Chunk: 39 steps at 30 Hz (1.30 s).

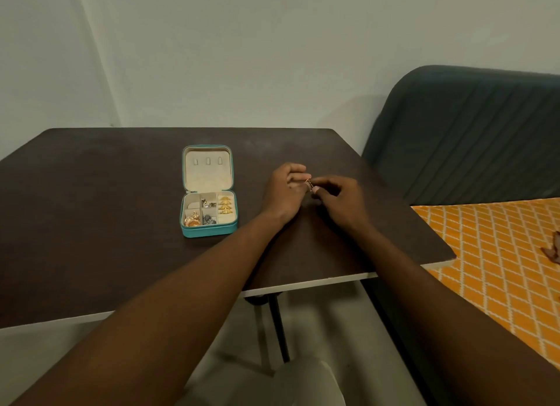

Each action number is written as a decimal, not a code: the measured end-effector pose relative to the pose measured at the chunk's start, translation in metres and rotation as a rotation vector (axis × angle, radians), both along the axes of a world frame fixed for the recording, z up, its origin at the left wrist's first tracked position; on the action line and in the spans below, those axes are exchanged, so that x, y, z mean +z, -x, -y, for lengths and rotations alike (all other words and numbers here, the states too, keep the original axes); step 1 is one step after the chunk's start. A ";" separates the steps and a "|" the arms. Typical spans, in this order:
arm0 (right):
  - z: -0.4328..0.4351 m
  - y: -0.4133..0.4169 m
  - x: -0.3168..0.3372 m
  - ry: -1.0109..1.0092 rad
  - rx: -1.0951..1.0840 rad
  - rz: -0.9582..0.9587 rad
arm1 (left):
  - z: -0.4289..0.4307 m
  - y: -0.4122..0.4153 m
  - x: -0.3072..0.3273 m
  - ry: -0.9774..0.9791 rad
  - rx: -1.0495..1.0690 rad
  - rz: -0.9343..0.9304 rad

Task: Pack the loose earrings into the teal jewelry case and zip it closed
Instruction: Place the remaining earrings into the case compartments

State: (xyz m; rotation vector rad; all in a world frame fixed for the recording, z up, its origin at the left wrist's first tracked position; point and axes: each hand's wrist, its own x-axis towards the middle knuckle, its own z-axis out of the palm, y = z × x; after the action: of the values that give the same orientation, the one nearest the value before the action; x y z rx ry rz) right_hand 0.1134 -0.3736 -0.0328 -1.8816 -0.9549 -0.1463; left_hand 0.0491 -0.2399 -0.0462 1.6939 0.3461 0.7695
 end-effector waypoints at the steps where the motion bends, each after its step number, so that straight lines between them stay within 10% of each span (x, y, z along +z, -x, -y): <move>1: 0.001 0.003 0.000 -0.044 0.020 -0.028 | 0.001 0.002 0.001 0.008 0.002 0.008; 9: -0.009 0.040 0.006 -0.350 0.125 -0.494 | -0.006 0.038 0.033 -0.111 -0.022 0.012; 39: -0.140 0.152 0.044 -0.035 0.211 -0.666 | -0.130 0.204 0.062 0.015 0.118 -0.315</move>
State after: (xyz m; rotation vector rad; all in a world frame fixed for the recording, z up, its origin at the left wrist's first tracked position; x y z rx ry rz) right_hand -0.0390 -0.2333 0.0117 -1.6137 -0.6658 0.5545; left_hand -0.1544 -0.1104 0.0156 1.7944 0.6727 0.5812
